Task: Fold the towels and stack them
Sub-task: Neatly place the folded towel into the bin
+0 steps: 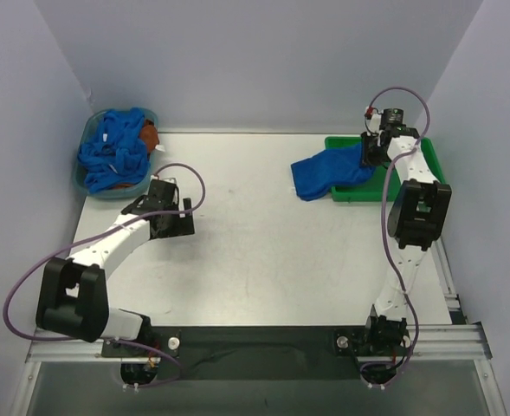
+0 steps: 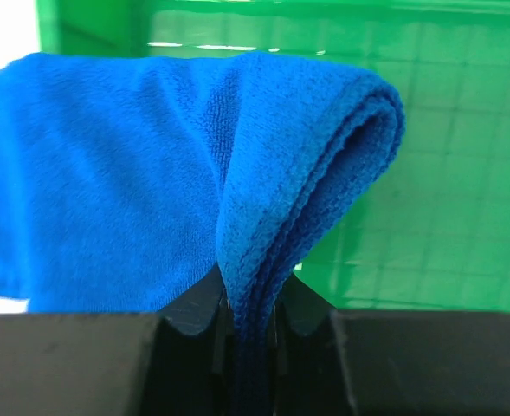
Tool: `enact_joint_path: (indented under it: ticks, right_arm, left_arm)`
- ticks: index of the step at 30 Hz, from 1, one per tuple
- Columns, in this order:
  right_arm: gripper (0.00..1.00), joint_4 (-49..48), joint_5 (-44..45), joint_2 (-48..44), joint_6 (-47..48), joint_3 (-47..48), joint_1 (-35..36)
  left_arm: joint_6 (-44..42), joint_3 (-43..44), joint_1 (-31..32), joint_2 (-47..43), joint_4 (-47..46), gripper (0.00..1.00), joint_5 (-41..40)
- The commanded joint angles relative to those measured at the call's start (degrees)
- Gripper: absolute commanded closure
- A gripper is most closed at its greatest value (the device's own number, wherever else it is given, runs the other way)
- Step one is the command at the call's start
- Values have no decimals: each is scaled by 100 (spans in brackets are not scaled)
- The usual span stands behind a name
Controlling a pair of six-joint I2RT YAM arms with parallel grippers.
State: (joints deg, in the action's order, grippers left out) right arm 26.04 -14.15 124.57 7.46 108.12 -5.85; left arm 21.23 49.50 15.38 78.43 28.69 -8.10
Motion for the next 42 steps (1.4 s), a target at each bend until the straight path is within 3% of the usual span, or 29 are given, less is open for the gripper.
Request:
enact_joint_path:
  ticks: [1,14,23,42]
  right_arm:
    - [100,182,457,234,519,359,-101]
    - [100,85,1045,1042,817,1247,-365]
    - [100,-178,1696,1078,1178,1151,-505]
    - [98,-416,2004,1095,1143,1071,-698]
  left_arm:
    - [-40,289,-26,198,-188,3,-16]
    - [-40,254,-26,471,-241,3,-51]
    - [-23,280,-26,655,-250,3,10]
    - [-5,298,-35,735,-250,3,89]
